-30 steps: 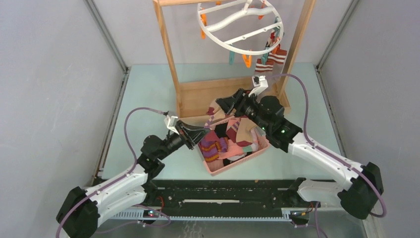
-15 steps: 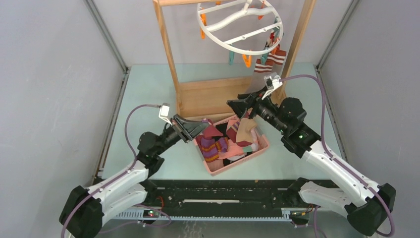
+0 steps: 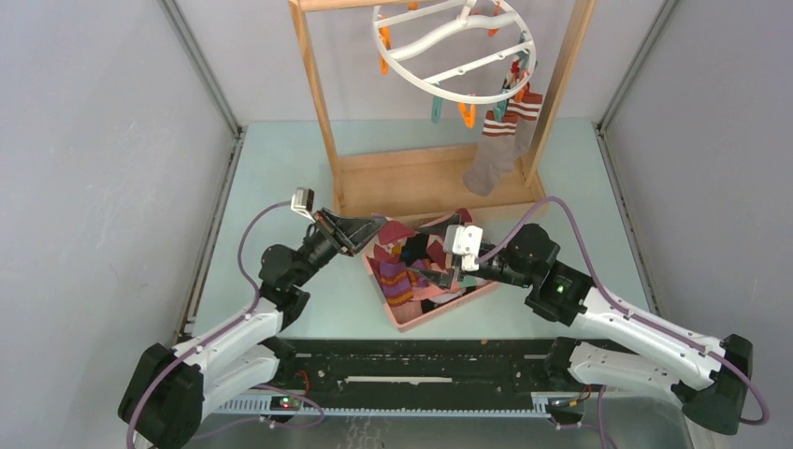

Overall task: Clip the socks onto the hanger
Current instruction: Pick up the sock from the bin.

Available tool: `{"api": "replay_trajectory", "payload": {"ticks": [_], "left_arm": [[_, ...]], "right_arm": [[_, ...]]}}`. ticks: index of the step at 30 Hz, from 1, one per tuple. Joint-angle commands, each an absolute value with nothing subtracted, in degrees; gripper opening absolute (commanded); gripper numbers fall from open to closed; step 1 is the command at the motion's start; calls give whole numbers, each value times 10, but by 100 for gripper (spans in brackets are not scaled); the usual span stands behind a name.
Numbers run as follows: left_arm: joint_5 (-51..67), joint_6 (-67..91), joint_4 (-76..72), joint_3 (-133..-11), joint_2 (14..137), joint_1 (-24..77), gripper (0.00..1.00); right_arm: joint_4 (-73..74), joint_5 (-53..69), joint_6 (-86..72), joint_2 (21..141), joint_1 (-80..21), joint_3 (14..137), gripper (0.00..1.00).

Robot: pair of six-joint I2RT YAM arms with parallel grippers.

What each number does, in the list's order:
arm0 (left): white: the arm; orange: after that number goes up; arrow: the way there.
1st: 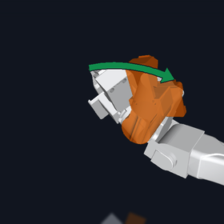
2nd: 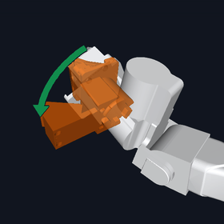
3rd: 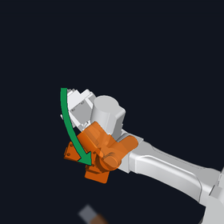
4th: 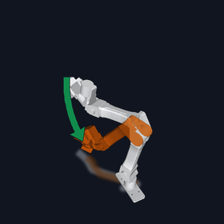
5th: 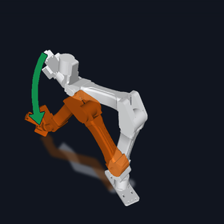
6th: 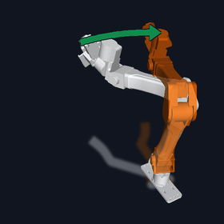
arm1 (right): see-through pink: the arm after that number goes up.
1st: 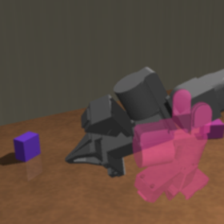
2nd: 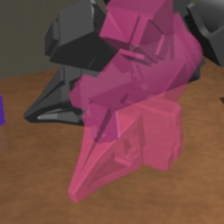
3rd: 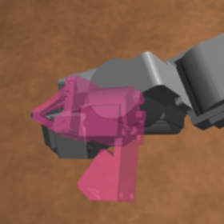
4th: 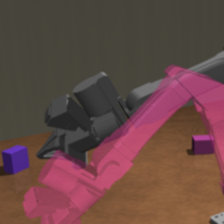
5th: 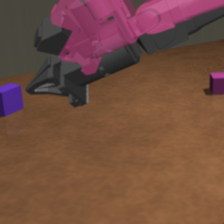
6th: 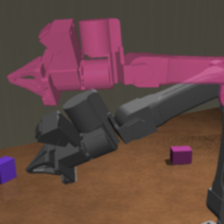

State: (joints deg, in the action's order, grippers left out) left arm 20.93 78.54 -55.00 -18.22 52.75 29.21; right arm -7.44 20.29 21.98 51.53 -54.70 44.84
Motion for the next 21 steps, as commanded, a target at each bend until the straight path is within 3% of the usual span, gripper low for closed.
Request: {"api": "replay_trajectory", "payload": {"ticks": [1,9,17,21], "left_arm": [[202,852,-561,-208,533,288,0],[219,860,-561,-207,527,288,0],[225,862,-567,-209,527,288,0],[228,866,-572,-211,531,288,0]], "right_arm": [[-82,195,353,526,-552,451,76],[-141,148,387,563,-563,451,73],[-163,140,379,575,-560,451,54],[-169,149,376,577,-559,451,39]]}}
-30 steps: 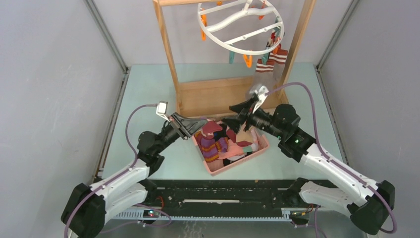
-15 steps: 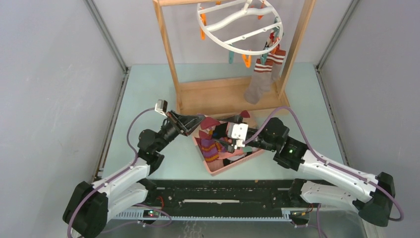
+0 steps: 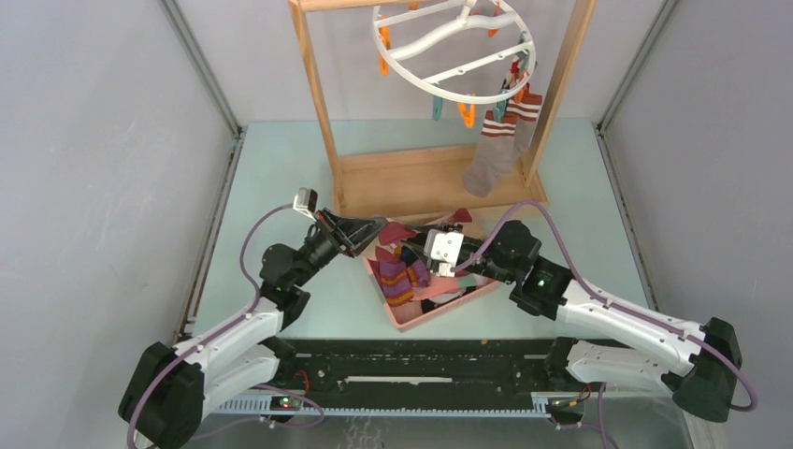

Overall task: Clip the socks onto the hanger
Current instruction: Pick up the sock from the bin.

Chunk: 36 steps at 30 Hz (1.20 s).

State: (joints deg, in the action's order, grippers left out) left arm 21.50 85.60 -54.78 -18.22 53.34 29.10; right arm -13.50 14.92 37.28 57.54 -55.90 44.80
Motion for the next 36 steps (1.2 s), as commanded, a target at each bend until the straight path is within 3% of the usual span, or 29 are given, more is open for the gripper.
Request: {"api": "replay_trajectory", "payload": {"ticks": [1,5,7,12,19,23,29,36], "left_arm": [[229,867,-574,-210,532,288,0],[229,869,-579,-208,533,288,1],[230,869,-580,-208,533,288,8],[236,853,-603,-205,532,288,39],[262,783,-646,-191,493,271,76],[262,649,-620,-178,436,265,98],[275,421,-544,-155,354,266,100],[327,270,-544,-163,346,294,100]], "right_arm": [[-170,151,376,578,-559,451,36],[-166,155,376,578,-558,451,25],[-164,157,373,577,-557,451,18],[-163,169,328,568,-542,451,6],[-122,245,207,529,-455,450,1],[-103,307,162,507,-391,445,0],[-105,342,137,472,-349,423,0],[-98,366,116,466,-332,423,0]]}}
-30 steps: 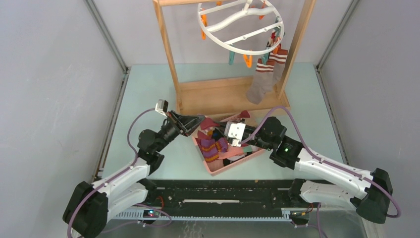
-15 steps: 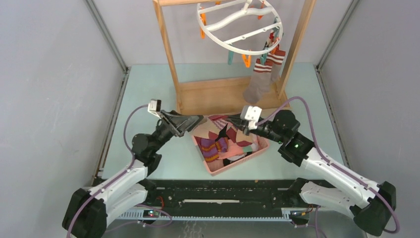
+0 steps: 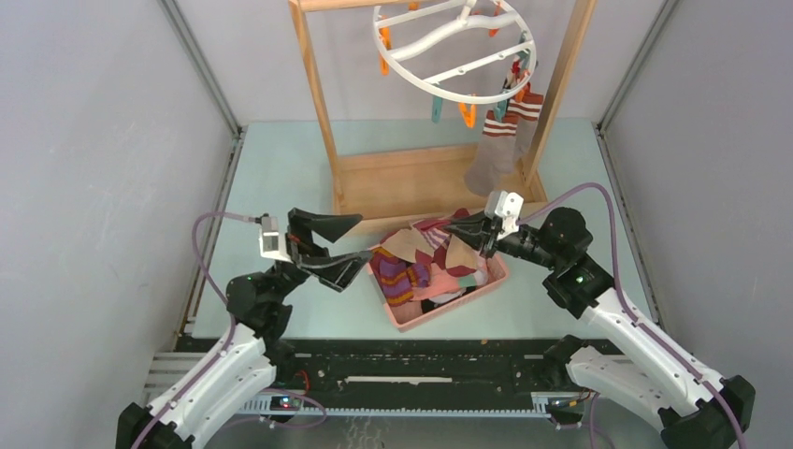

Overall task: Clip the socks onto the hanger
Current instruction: Pick up the sock from the bin.

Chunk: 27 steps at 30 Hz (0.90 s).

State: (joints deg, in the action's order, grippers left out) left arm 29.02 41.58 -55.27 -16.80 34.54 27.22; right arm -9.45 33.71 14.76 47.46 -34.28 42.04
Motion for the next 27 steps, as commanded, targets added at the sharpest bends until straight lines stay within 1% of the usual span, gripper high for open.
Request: {"api": "replay_trajectory", "payload": {"ticks": [1,6,12,16,21,27], "left_arm": [[328,236,-540,-167,348,306,100],[313,35,-454,-204,374,373,100],[281,-71,-404,-250,420,389,100],[282,-84,-402,-284,461,390,96],[326,-51,-426,-319,511,390,90],[382,36,-477,-349,564,390,74]], "right_arm": [[-100,369,112,466,-330,423,0],[-100,374,102,461,-327,423,0],[-93,384,100,457,-326,424,0],[-94,394,94,460,-327,423,0],[-95,403,87,462,-327,423,0],[-92,407,85,461,-329,423,0]]}}
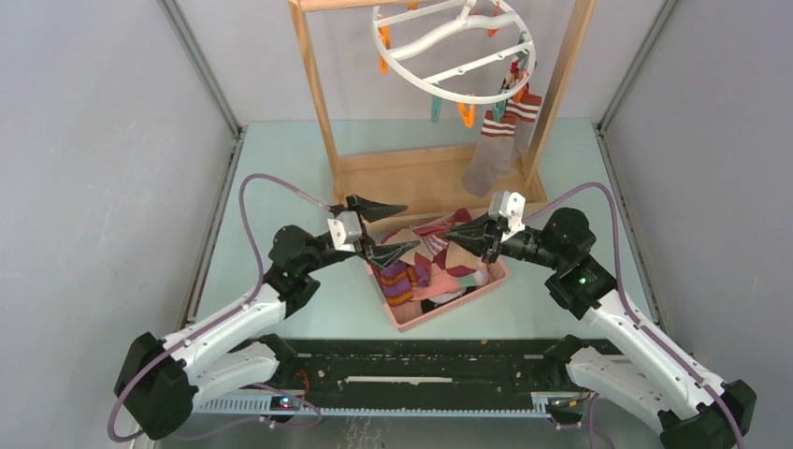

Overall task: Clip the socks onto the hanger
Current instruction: Pick up the sock from the bin.

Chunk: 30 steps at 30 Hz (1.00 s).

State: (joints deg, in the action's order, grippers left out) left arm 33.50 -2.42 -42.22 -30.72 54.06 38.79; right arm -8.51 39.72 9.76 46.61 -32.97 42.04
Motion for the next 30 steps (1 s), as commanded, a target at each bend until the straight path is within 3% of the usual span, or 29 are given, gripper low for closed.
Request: {"api": "replay_trajectory", "payload": {"ticks": [1,5,11,15,24,28,30], "left_arm": [[388,54,-491,-350,574,390,72],[393,124,-548,-357,603,390,63],[335,244,-566,-386,655,390,39],[320,323,-566,-412,703,389,35],[282,378,-568,-424,735,387,44],[255,393,-554,-414,702,362,56],[251,410,-542,-412,683,347,68]], "right_arm": [[-91,407,85,460,-329,423,0],[-85,409,87,461,-333,422,0],[-73,412,100,460,-347,423,0],[-73,402,108,460,-365,423,0],[-68,374,113,454,-370,423,0],[-69,350,100,437,-353,423,0],[-72,336,92,429,-343,423,0]]}}
